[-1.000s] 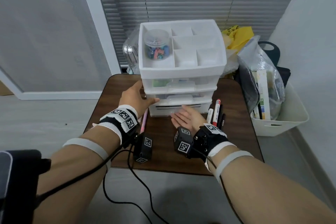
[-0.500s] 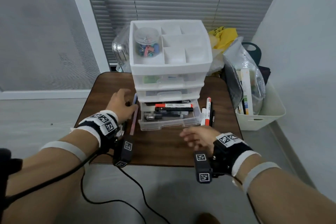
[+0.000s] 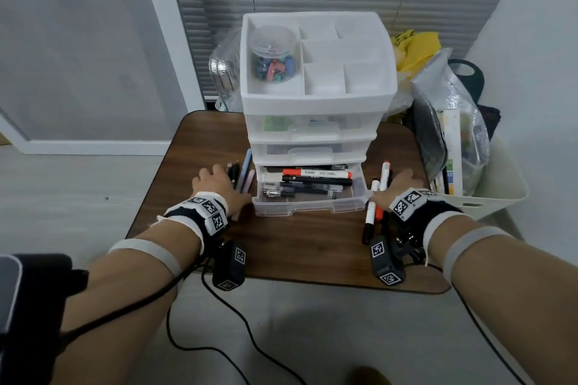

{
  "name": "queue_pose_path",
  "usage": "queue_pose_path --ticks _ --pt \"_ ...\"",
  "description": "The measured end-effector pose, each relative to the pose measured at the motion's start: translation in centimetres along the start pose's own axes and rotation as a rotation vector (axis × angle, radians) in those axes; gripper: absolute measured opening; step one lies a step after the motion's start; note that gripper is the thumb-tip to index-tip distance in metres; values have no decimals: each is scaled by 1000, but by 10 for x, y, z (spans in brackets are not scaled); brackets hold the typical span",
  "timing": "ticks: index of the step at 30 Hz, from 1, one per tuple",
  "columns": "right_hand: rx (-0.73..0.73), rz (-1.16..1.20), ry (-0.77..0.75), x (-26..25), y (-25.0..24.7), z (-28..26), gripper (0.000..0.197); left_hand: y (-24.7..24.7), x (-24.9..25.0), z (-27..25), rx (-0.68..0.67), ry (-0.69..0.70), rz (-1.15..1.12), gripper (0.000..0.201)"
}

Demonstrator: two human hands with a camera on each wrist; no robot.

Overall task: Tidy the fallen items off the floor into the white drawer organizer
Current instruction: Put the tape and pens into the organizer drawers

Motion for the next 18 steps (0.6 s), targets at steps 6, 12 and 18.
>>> queue_pose_path --ticks 6,12,18 --pt "-25 -59 -19 -8 5 6 78 6 8 6 -33 5 21 73" --pt "16 -81 -37 -10 9 -3 46 14 11 1 -29 0 208 46" --pt "43 347 -53 11 5 -5 35 12 1 3 -92 32 108 39"
Point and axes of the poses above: each hand's wrist, its own z-axis towards the middle knuckle, its own y-axis out of the palm, x = y × z, the point moved 6 cm from there along z, towards the middle knuckle, and after that the axes turned 8 degrees about -y, right-handed, at the moved point
